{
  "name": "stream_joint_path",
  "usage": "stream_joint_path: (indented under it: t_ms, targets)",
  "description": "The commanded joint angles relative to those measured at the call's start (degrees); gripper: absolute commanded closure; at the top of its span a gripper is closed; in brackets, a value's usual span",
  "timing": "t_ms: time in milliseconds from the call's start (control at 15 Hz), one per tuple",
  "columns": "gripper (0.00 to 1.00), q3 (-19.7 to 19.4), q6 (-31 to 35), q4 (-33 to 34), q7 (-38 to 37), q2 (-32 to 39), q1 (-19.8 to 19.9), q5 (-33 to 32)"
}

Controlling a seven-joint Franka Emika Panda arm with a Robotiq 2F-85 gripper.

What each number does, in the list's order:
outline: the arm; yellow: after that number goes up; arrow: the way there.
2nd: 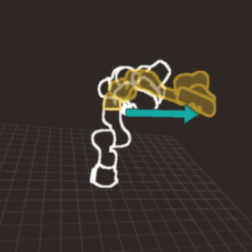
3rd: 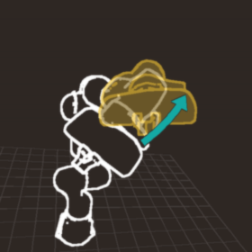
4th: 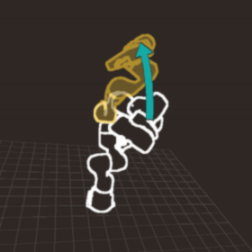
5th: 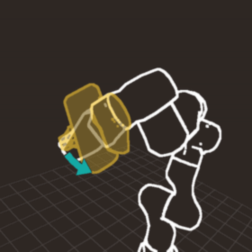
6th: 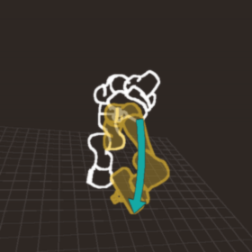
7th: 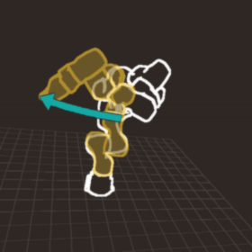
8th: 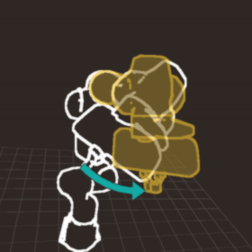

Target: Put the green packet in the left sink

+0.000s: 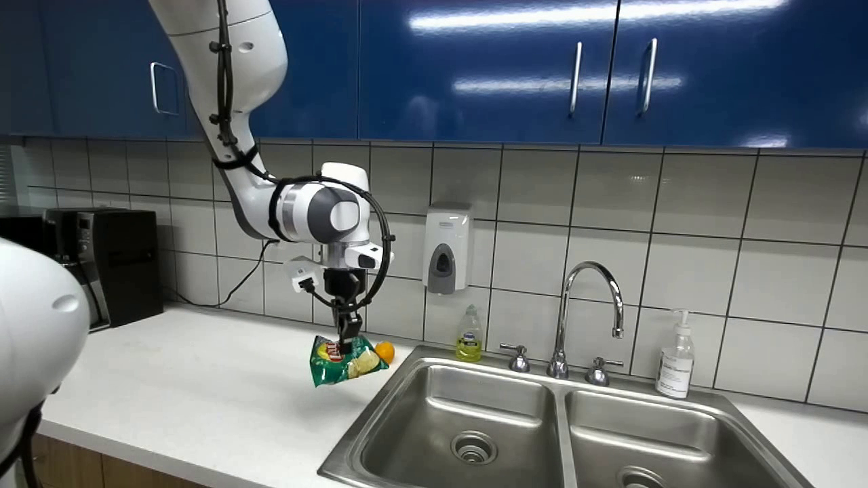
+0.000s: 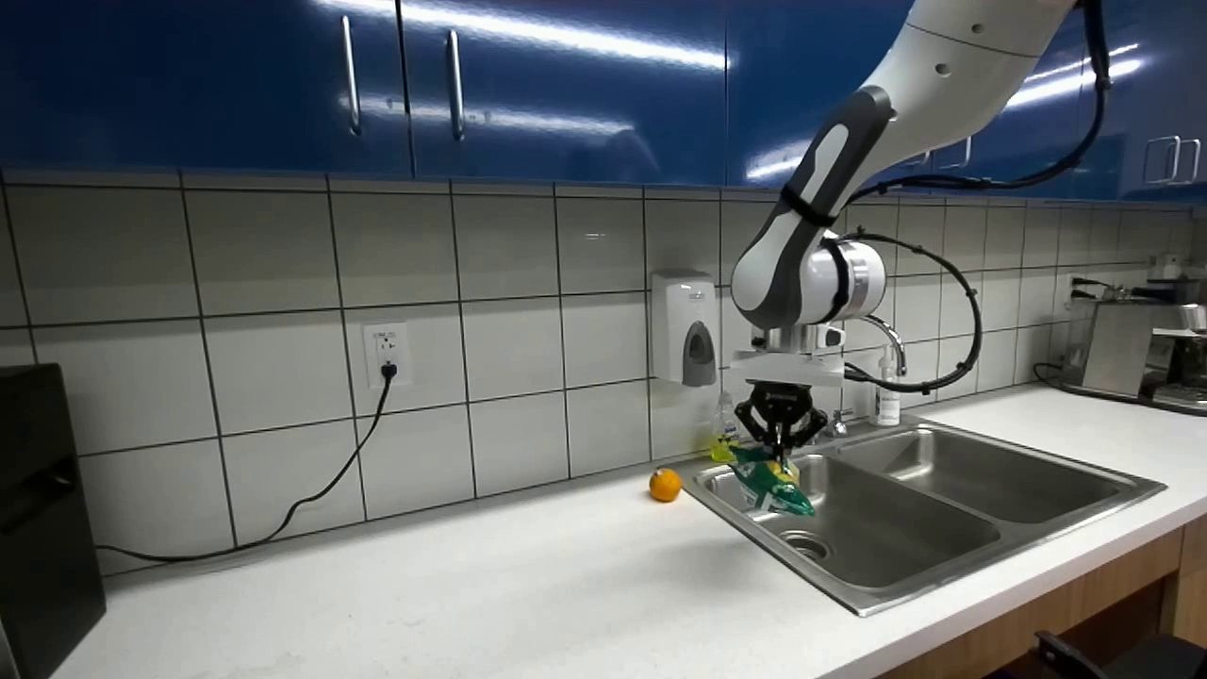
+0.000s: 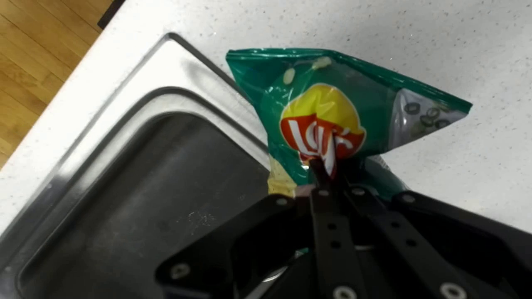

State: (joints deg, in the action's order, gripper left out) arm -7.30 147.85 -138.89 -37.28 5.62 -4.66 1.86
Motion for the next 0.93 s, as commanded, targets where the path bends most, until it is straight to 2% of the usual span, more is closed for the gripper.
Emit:
stream_joint_path:
  t_ms: [0, 467, 867]
  targets:
    - [1.0, -0.57, -3.13, -2.08, 4.43, -4.54, 4.59, -0.87]
    - [1.0, -3.25, -5.69, -0.83, 11.13, -4.67, 10.73, -0.72]
    - [1.0, -5.26, -6.21, 2.25, 14.69, -1.51, 13.77, -0.64]
